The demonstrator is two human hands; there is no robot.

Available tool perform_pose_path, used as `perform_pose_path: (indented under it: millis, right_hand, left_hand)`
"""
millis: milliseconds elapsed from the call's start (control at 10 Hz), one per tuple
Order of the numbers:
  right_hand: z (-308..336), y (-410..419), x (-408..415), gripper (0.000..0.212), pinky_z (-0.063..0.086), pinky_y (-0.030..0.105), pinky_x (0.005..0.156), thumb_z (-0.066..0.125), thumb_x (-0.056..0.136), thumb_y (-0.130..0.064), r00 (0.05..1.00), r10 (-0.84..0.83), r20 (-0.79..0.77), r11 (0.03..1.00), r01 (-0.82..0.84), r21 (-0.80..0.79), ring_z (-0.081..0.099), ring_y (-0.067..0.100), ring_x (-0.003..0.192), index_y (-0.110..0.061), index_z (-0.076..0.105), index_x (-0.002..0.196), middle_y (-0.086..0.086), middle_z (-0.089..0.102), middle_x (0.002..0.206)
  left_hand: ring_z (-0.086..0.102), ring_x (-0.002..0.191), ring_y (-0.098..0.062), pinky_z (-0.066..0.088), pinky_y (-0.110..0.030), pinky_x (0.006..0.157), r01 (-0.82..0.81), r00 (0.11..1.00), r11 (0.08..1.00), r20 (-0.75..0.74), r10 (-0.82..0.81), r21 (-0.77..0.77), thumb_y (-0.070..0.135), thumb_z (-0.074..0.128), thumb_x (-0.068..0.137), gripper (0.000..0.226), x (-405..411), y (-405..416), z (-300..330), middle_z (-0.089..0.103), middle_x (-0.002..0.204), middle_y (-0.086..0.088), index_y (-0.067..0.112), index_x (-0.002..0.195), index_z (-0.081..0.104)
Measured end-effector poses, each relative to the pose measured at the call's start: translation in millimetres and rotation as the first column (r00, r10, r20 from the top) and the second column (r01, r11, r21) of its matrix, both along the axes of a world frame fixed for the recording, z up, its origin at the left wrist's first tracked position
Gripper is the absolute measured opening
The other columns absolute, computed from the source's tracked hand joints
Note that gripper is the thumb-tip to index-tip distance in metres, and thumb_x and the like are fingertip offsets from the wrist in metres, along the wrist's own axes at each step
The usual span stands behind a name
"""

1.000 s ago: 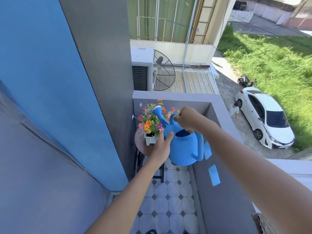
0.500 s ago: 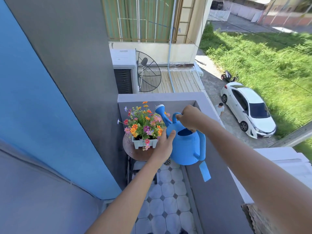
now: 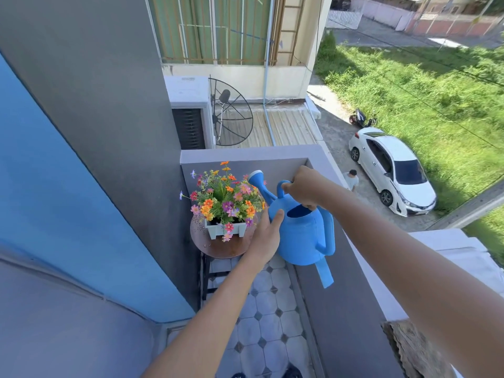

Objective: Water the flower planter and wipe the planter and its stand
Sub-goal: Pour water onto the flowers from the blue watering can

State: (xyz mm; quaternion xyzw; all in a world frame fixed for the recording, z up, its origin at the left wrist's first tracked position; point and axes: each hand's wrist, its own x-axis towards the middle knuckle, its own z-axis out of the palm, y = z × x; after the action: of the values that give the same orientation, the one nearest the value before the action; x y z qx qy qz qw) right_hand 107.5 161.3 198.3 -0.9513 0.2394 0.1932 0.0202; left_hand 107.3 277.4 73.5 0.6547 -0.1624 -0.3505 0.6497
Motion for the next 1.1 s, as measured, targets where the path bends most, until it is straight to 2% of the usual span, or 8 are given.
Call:
perform_pose_path:
  millis: [100,200,300,400,500,700,900,1100]
  right_hand:
    - [6.1,10.8,-0.1,0.048,0.028,0.021,0.042,0.056,0.095,0.001,0.998,-0.045,-0.042,0.998,0.047,0.042,0.037,0.013,0.052,-0.011,0.048,0.14,0.002,0.04,0.069]
    - [7.6,22.9,4.6,0.04,0.027,0.021,0.039,0.058,0.093,-0.001,0.997,-0.068,0.027,0.986,0.063,0.153,0.035,0.013,0.05,-0.007,0.053,0.133,0.002,0.038,0.067]
    - [1.9,22.5,14.6,0.024,0.039,0.021,0.039,0.054,0.098,-0.013,0.985,-0.112,0.134,0.963,0.075,0.258,0.044,0.015,0.05,0.002,0.062,0.116,0.005,0.047,0.065]
    - [-6.4,30.0,22.2,0.023,0.042,0.026,0.045,0.052,0.099,-0.023,0.956,-0.202,0.215,0.911,0.102,0.401,0.049,0.017,0.051,-0.003,0.057,0.088,0.005,0.052,0.065]
    - [-7.2,37.4,27.4,0.031,0.043,0.025,0.046,0.053,0.098,-0.024,0.967,-0.159,0.2,0.91,0.065,0.409,0.049,0.017,0.051,-0.01,0.05,0.072,0.005,0.052,0.065]
    - [-10.3,52.0,30.4,0.034,0.037,0.023,0.044,0.052,0.099,-0.018,0.981,-0.142,0.131,0.904,0.075,0.421,0.046,0.025,0.043,-0.011,0.039,0.069,0.009,0.048,0.053]
    - [-13.2,57.2,20.8,0.021,0.04,0.023,0.046,0.055,0.099,-0.025,0.984,-0.115,0.133,0.896,0.045,0.442,0.049,0.019,0.048,-0.005,0.048,0.093,0.008,0.053,0.064]
    - [-16.8,50.7,7.6,0.029,0.039,0.024,0.044,0.056,0.099,-0.023,0.99,-0.091,0.11,0.903,0.035,0.429,0.049,0.017,0.047,-0.007,0.051,0.075,0.006,0.053,0.063]
  left_hand:
    - [0.058,0.116,-0.012,0.047,-0.049,0.101,-0.038,0.999,0.998,0.038,0.036,0.056,0.07,0.04,0.086,0.028,3.1,5.5,-7.3,0.061,0.125,0.009,0.058,0.11,0.047]
    - [0.057,0.114,-0.01,0.047,-0.044,0.1,-0.046,0.999,0.997,0.016,0.045,0.064,0.062,0.039,0.093,0.029,5.0,16.3,-3.2,0.061,0.124,0.009,0.05,0.119,0.045]
    - [0.057,0.115,-0.011,0.047,-0.044,0.101,-0.078,0.996,0.997,-0.03,0.079,0.025,0.053,0.039,0.098,0.039,8.4,27.6,-0.4,0.06,0.127,0.005,0.034,0.132,0.044]
    - [0.056,0.119,-0.011,0.045,-0.049,0.104,-0.112,0.993,0.993,-0.033,0.114,0.035,0.057,0.041,0.093,0.05,9.9,38.0,-0.5,0.06,0.129,0.01,0.035,0.138,0.04]
    - [0.058,0.117,-0.011,0.045,-0.051,0.104,-0.136,0.989,0.989,-0.042,0.139,0.055,0.058,0.041,0.092,0.044,11.3,46.8,-1.0,0.061,0.125,0.01,0.038,0.131,0.044]
    - [0.056,0.114,-0.009,0.047,-0.04,0.099,-0.158,0.986,0.985,-0.051,0.162,0.067,0.048,0.038,0.1,0.034,7.5,60.5,-3.1,0.059,0.124,0.006,0.033,0.129,0.043]
    - [0.052,0.099,0.004,0.042,-0.021,0.076,-0.136,0.989,0.987,-0.051,0.141,0.082,0.042,0.034,0.103,0.019,-4.9,68.8,-4.9,0.053,0.107,0.023,0.036,0.121,0.038]
    - [0.053,0.103,-0.005,0.043,-0.037,0.093,-0.109,0.992,0.992,-0.058,0.113,0.071,0.044,0.036,0.102,0.019,-15.9,62.3,-11.8,0.053,0.108,0.021,0.036,0.12,0.038]
